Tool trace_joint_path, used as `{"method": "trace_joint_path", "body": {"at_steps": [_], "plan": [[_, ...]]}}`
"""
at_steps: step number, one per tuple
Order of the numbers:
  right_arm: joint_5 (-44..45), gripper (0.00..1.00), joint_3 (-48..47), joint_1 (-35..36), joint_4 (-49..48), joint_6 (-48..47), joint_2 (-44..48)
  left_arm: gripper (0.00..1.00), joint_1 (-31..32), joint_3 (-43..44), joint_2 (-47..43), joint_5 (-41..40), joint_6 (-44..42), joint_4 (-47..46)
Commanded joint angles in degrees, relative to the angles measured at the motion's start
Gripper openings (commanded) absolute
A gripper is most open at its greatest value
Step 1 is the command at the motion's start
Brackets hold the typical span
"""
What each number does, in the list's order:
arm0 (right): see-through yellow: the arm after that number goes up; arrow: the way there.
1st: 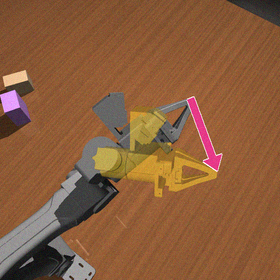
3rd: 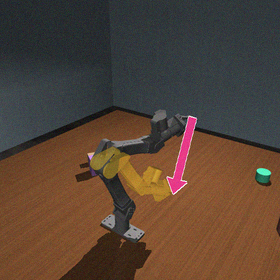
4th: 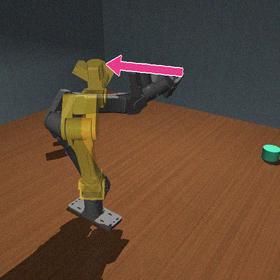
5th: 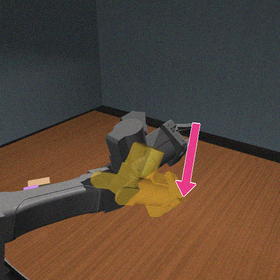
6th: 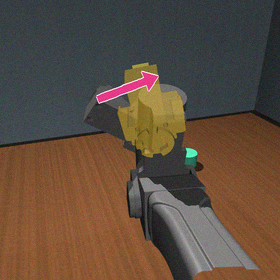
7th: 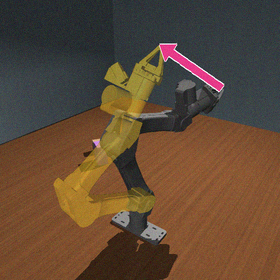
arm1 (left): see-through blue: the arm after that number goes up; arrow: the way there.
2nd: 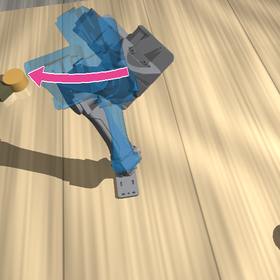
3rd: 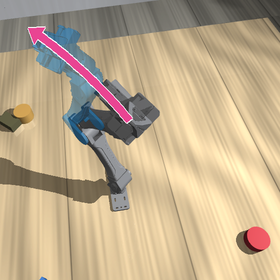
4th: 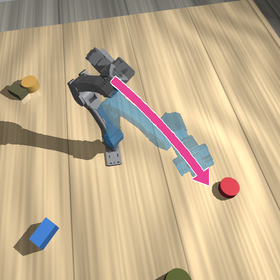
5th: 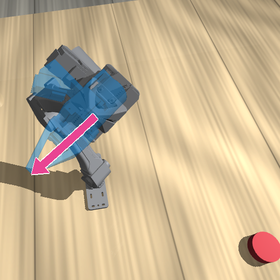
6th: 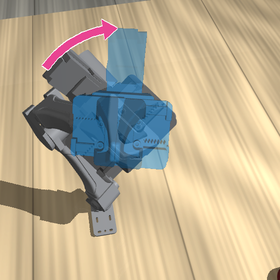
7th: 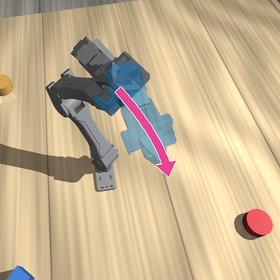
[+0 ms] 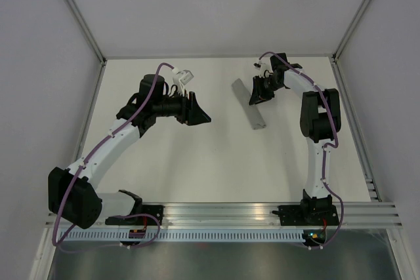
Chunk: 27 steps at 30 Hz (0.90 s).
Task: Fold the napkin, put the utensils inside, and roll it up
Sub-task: Roll the napkin with the utensil
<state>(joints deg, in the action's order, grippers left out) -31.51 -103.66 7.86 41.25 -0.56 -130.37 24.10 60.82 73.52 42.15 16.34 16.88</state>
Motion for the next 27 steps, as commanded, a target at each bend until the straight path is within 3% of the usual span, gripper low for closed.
{"method": "trace_joint_path", "body": {"at_steps": [1,12,27], "plan": [[5.6,0.29,-0.9,-0.5,0.0,-1.6,-1.1,0.60,0.1,0.0,0.1,1.4,3.8,-1.4],[6.9,0.39,-1.3,-0.5,0.2,-2.4,0.1,0.60,0.2,-0.1,-0.1,1.4,4.0,-1.4],[2.9,0.42,-4.0,-0.5,1.5,-3.0,2.5,0.60,0.2,-0.3,-0.1,2.0,3.9,-1.7]]}}
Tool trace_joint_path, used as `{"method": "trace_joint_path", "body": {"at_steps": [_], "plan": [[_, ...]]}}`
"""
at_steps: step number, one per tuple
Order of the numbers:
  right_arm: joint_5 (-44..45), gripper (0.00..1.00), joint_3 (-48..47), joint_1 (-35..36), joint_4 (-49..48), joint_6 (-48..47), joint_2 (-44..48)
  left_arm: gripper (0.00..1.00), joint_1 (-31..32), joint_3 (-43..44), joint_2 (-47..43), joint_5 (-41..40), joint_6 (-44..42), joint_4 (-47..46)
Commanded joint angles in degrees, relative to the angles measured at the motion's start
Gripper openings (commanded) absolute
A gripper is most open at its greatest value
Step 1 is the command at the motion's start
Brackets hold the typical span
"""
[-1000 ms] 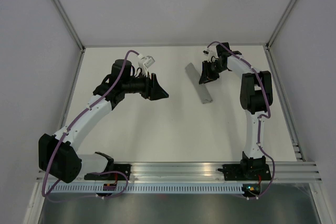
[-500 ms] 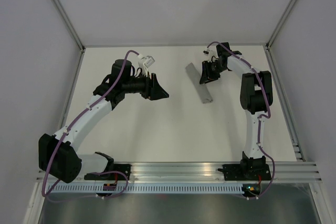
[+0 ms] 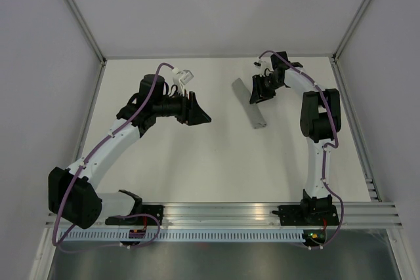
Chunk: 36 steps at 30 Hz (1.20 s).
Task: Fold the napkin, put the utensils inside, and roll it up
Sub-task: Roll the napkin with the utensil
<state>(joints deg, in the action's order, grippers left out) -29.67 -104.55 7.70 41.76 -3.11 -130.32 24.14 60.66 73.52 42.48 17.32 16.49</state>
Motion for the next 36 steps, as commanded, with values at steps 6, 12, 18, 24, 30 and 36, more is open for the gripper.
{"method": "trace_joint_path", "body": {"at_steps": [6,12,18,24,30,36], "plan": [[-1.3,0.44,-5.2,-0.3,2.2,0.1,2.6,0.60,0.1,-0.2,-0.1,1.7,2.8,-1.3],[-2.2,0.45,-6.5,-0.3,2.5,0.7,3.0,0.60,0.1,0.0,0.0,1.7,2.7,-1.5],[-2.2,0.45,-5.9,-0.3,1.9,0.5,4.9,0.60,0.1,0.2,-0.3,0.9,2.6,-1.5],[-4.1,0.47,1.4,-2.9,-4.0,2.4,18.8,0.61,0.1,0.0,-3.6,-7.4,1.8,-1.6],[-5.5,0.49,9.6,-9.7,-6.5,2.4,32.7,0.63,0.1,0.1,-9.8,-21.5,-3.3,1.8],[-2.2,0.54,19.3,-15.0,-6.8,-1.6,46.4,0.64,0.1,-0.5,-13.1,-25.7,-5.9,3.5]]}}
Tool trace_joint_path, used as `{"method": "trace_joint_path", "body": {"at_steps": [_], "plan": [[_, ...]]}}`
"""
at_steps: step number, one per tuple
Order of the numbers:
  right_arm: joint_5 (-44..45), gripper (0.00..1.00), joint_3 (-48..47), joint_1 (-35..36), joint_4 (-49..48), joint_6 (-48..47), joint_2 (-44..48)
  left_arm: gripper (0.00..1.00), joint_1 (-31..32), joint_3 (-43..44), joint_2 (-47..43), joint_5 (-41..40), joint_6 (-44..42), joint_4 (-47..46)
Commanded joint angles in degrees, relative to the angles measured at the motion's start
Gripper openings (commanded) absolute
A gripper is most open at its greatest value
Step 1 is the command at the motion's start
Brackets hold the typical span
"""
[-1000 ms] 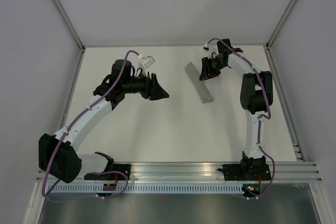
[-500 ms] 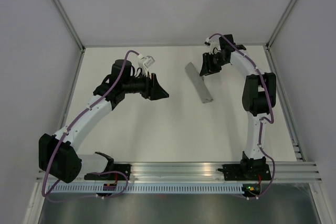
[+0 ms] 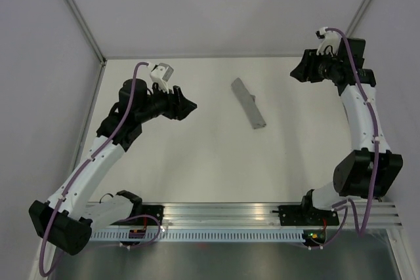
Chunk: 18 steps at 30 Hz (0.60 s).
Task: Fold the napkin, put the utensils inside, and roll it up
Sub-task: Roll the napkin with the utensil
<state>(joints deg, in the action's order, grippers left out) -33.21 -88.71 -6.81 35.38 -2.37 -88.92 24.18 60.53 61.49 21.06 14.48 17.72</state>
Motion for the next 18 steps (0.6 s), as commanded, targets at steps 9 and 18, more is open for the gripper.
{"method": "trace_joint_path", "body": {"at_steps": [9,18], "plan": [[6.8,0.61,14.6,-1.4,-3.3,-1.7,17.8,0.64,0.1,-2.3,-4.0,-6.1,-6.0,4.0],[7.9,0.61,18.2,-1.8,-5.2,-2.7,18.5,0.64,0.1,-3.2,-5.2,-6.6,-6.6,4.1]]}}
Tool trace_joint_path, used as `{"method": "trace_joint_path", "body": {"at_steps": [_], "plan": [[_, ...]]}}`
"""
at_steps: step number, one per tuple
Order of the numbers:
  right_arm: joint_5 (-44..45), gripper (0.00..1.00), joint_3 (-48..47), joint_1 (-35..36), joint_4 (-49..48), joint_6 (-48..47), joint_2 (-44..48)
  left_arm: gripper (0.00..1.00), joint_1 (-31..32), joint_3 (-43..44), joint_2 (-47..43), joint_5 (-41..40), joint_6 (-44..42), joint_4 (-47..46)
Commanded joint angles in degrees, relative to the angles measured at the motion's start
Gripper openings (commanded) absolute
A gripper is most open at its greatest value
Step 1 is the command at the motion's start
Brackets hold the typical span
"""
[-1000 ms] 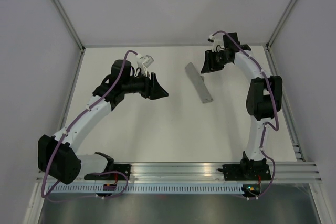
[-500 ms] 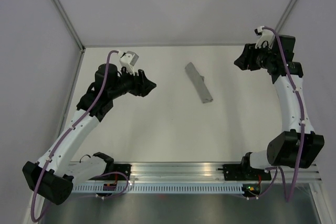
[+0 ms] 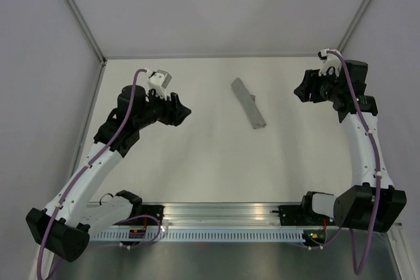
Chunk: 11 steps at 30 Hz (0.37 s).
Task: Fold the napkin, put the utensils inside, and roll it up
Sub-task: Roll the napkin with the utensil
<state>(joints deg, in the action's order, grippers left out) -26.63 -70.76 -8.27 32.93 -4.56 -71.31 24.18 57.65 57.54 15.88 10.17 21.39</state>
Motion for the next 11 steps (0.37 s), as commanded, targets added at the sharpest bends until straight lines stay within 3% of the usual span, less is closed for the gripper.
{"method": "trace_joint_path", "body": {"at_steps": [1,11], "plan": [[1.3,0.61,0.6,-0.4,-2.9,-0.5,1.1,0.64,0.1,-0.5,-1.5,-1.5,-2.2,0.4],[1.1,0.62,2.7,-0.7,-4.2,-0.9,1.9,0.64,0.1,-1.0,-2.0,-1.5,-2.3,0.3]]}}
